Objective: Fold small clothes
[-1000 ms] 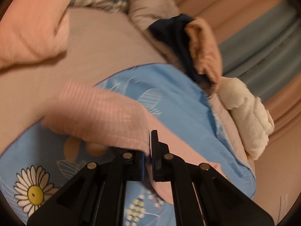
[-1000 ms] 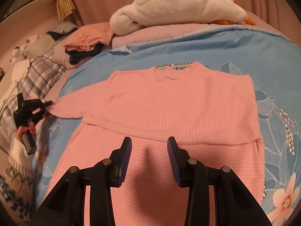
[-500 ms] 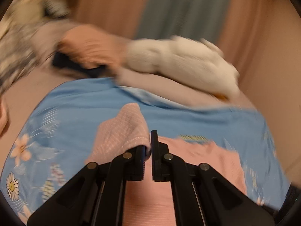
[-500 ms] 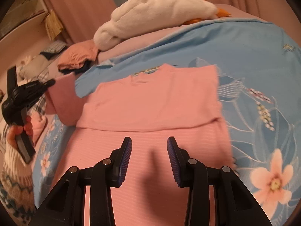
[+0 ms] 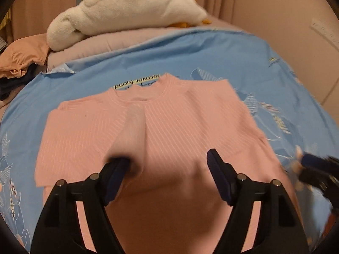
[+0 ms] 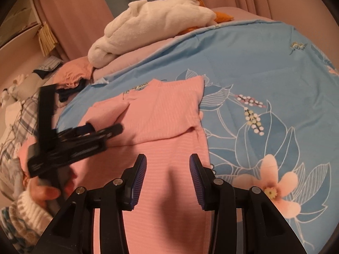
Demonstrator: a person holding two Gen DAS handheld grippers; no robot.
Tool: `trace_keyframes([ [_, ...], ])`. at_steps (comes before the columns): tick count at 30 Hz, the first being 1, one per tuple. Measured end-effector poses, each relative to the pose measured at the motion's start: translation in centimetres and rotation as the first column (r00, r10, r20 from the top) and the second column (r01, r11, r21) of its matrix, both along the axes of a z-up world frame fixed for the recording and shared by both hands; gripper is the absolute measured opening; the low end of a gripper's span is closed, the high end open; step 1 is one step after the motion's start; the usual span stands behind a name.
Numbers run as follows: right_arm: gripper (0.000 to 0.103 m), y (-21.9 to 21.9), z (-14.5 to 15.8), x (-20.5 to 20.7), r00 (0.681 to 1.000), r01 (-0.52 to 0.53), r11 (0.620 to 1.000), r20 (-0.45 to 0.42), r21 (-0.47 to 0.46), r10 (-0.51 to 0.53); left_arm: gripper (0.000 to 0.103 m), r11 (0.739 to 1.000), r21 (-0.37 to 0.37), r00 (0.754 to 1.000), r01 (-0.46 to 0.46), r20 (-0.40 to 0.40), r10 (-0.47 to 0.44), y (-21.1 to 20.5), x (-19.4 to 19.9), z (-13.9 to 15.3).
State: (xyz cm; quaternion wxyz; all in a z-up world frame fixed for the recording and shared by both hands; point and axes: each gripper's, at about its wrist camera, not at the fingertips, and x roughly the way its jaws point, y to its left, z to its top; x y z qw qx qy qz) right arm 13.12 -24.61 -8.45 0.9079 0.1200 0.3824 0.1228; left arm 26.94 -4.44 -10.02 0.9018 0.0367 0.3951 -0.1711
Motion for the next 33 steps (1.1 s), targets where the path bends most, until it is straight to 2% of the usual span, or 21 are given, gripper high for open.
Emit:
trace_keyframes([
  [3, 0.042, 1.6, 0.4, 0.5, 0.998, -0.059, 0.998, 0.021, -0.022, 0.059, 0.083, 0.997, -0.074, 1.0, -0.017, 0.016, 0.019, 3.5, -2.1, 1.2],
  [7, 0.042, 7.0, 0.6, 1.7, 0.971, -0.226, 0.968, 0.054, -0.113, 0.233, 0.084, 0.979, -0.112, 0.985, -0.171, 0.011, 0.173, 9.7, -4.1, 1.2],
  [11, 0.042, 13.6, 0.5, 2.9, 0.91, -0.386, 0.893, 0.062, -0.231, 0.409, 0.084, 0.936, -0.135, 0.945, -0.326, -0.022, 0.326, 15.6, -5.0, 0.6],
  [16, 0.042, 19.5, -0.5, 4.8, 0.832, -0.524, 0.805, 0.035, -0.279, 0.554, 0.084, 0.891, -0.185, 0.91, -0.414, -0.06, 0.41, 19.0, -5.6, -0.4],
  [18, 0.042, 21.5, -1.2, 6.0, 0.827, -0.533, 0.786, 0.007, -0.314, 0.563, 0.084, 0.884, -0.202, 0.907, -0.421, -0.076, 0.414, 19.4, -5.8, -0.9],
  [22, 0.042, 23.2, -2.9, 9.0, 0.851, -0.514, 0.798, -0.067, -0.316, 0.522, 0.084, 0.886, -0.211, 0.911, -0.413, -0.091, 0.403, 19.7, -6.2, -1.6],
  [23, 0.04, 23.1, -3.3, 9.3, 0.855, -0.508, 0.799, -0.078, -0.321, 0.512, 0.084, 0.888, -0.213, 0.913, -0.408, -0.093, 0.397, 19.6, -6.1, -1.7],
  [24, 0.03, 23.1, -3.5, 9.6, 0.86, -0.5, 0.802, -0.079, -0.326, 0.504, 0.084, 0.889, -0.214, 0.914, -0.405, -0.095, 0.394, 19.6, -6.0, -1.8],
  [26, 0.016, 22.5, -3.4, 9.9, 0.867, -0.489, 0.818, -0.066, -0.301, 0.494, 0.084, 0.892, -0.216, 0.918, -0.398, -0.1, 0.385, 19.5, -6.2, -2.0],
  [27, 0.012, 21.7, -3.1, 10.0, 0.87, -0.488, 0.838, -0.061, -0.245, 0.489, 0.084, 0.893, -0.216, 0.919, -0.394, -0.101, 0.381, 19.5, -6.2, -2.1],
  [29, 0.01, 19.8, -2.6, 10.4, 0.881, -0.472, 0.874, -0.052, -0.115, 0.469, 0.084, 0.896, -0.212, 0.92, -0.391, -0.103, 0.377, 19.3, -6.1, -2.2],
  [31, 0.01, 16.7, -1.9, 10.8, 0.911, -0.41, 0.912, -0.036, 0.009, 0.41, 0.084, 0.897, -0.214, 0.922, -0.387, -0.108, 0.372, 19.2, -6.1, -2.3],
  [33, 0.01, 13.1, -1.3, 10.9, 0.937, -0.343, 0.928, -0.018, 0.144, 0.349, 0.084, 0.9, -0.212, 0.924, -0.381, -0.109, 0.366, 18.9, -6.1, -2.4],
])
